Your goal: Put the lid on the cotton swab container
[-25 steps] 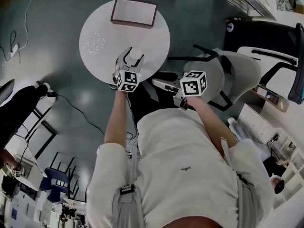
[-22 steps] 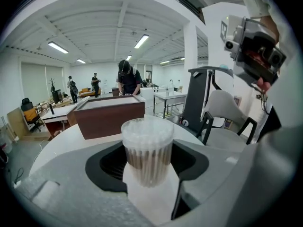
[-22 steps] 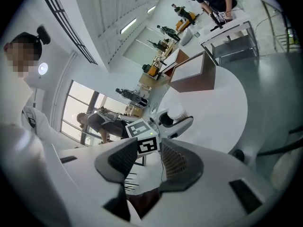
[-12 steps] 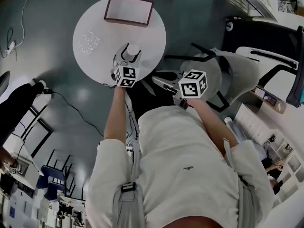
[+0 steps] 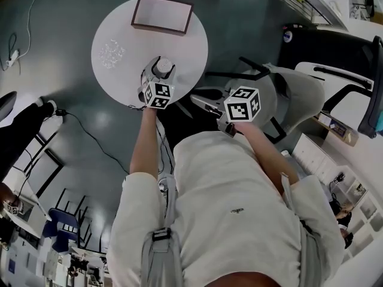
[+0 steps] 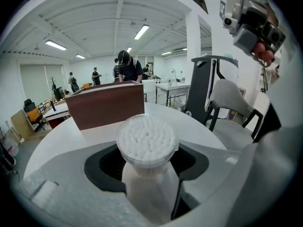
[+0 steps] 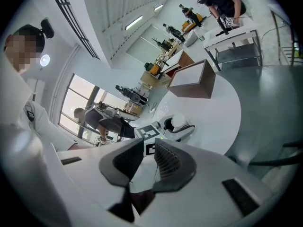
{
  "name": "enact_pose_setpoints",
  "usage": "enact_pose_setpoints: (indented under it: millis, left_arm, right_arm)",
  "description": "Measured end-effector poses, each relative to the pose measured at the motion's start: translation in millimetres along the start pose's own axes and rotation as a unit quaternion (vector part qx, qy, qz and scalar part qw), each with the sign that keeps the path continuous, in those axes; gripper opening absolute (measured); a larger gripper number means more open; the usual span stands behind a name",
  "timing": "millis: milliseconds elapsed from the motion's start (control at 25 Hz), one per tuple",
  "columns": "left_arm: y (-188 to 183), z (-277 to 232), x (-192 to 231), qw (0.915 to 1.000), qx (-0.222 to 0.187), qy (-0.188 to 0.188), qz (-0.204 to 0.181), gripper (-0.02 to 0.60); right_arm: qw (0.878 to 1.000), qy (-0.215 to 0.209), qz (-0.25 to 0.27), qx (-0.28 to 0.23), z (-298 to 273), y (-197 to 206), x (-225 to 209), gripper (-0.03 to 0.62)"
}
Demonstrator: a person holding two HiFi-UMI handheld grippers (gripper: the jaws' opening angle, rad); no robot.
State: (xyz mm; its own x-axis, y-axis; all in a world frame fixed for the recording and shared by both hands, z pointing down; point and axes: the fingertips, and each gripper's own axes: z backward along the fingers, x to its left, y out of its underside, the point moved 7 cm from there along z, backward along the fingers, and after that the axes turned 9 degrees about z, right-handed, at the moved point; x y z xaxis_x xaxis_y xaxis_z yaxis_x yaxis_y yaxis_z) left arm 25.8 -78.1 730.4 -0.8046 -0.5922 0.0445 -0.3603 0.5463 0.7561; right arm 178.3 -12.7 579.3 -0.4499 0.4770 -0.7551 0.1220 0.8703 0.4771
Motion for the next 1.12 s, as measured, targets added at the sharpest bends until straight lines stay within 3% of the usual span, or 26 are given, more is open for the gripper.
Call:
enact_pose_setpoints:
  millis: [280, 560, 800, 1120]
  left_arm:
    - [7.1, 16.9, -10.1, 0.9986, 0.042, 0.027, -0.017, 0.282]
    - [13.7, 46.3, -1.0, 0.9980, 0.059, 0.010, 0.021, 0.287]
    - [-6.0, 104.8, 2.1, 0.9994, 0.020, 0.015, 0.022, 0.282]
    - [-45.1, 184.9, 6.2, 0.9979, -0.060, -0.004, 0.025, 0.184]
  right_arm:
    - [1.000, 0.001, 0.018, 0.006, -2.2, -4.3, 20.0, 0.078]
    - [0.999, 0.024, 0.043, -0.021, -4.8, -24.3, 30.6, 0.078]
    - [0.994, 0.056, 0.086, -0.036, -9.3, -39.2, 44.7, 0.075]
    - [0.988, 0.080, 0.120, -0.063, -25.2, -49.2, 67.1, 0.039]
